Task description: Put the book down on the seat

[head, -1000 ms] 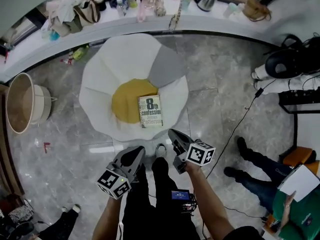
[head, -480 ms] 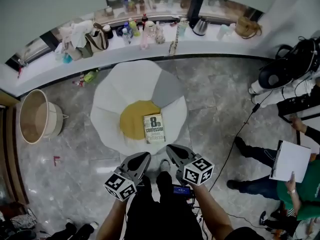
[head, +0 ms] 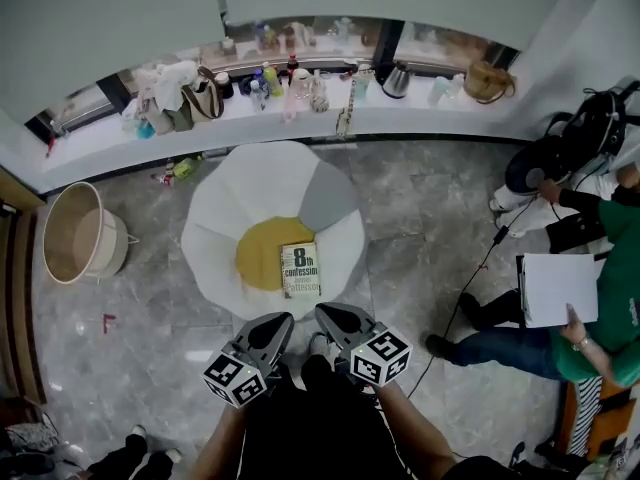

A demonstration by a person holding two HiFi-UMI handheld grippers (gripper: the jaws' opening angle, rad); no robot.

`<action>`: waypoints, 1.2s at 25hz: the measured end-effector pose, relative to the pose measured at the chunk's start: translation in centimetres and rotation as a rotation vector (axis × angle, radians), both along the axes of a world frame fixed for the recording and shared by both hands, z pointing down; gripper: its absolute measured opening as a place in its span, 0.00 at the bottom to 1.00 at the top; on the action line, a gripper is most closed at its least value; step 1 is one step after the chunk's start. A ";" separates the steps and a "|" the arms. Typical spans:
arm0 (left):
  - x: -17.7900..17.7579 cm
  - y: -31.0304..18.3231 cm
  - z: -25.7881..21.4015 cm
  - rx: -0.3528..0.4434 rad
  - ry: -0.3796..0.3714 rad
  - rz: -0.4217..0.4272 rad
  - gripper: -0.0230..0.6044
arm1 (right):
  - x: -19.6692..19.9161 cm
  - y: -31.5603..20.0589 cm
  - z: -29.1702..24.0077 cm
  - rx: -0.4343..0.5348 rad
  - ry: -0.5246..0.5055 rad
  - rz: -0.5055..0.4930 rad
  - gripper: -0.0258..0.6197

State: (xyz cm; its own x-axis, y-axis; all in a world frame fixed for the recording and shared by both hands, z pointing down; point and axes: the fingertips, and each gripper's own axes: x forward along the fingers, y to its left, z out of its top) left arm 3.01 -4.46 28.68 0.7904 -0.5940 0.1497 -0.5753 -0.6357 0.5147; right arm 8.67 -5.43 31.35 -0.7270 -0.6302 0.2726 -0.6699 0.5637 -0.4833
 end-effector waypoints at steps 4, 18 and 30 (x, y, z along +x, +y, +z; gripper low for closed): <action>0.3 1.1 -0.1 -0.001 0.005 -0.030 0.06 | 0.6 0.9 -0.6 0.001 -0.011 -0.008 0.06; -4.3 6.1 -3.3 0.044 0.005 -0.022 0.06 | -2.2 5.4 -3.3 0.033 -0.021 0.056 0.06; -13.0 16.0 -3.5 0.063 -0.022 0.007 0.06 | -10.4 15.9 -4.0 0.046 -0.002 0.075 0.06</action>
